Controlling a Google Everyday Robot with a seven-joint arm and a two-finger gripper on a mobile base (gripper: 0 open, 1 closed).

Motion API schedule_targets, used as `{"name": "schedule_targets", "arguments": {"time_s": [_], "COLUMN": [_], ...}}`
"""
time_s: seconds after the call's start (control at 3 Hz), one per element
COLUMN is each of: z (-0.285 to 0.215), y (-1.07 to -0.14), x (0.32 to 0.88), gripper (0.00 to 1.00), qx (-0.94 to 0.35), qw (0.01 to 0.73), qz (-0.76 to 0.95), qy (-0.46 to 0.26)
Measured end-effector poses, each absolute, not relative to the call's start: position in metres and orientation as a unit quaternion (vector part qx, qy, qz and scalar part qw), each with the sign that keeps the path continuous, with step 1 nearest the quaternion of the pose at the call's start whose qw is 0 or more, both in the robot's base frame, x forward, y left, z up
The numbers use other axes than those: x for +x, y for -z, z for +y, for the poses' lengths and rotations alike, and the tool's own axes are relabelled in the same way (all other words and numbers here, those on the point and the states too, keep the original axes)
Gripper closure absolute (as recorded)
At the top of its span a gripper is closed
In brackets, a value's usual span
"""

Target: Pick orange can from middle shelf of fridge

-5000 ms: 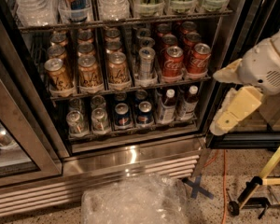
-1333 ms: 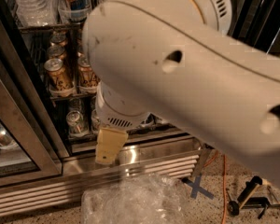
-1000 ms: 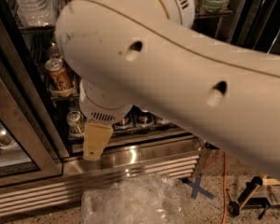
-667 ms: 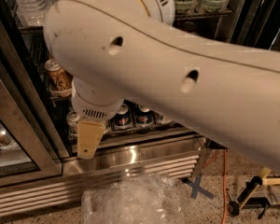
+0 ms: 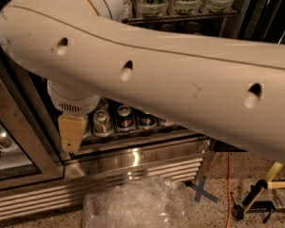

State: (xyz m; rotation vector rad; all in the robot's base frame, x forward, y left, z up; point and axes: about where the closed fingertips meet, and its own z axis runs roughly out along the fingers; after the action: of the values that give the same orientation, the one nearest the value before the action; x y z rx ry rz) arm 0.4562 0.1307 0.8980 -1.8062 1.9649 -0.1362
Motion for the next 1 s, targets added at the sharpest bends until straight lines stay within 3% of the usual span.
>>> {"name": "schedule_targets", "arguments": {"time_s": [0.33, 1.0], "z": [0.131, 0.135], "y": [-0.898, -0.886], "x": [0.456, 0.458], "gripper": [0.00, 0.00], "qx": [-0.657, -0.650], "qw": [0.232, 0.260], "qz": [0.715, 0.709], "qy": [0.050, -0.077]}}
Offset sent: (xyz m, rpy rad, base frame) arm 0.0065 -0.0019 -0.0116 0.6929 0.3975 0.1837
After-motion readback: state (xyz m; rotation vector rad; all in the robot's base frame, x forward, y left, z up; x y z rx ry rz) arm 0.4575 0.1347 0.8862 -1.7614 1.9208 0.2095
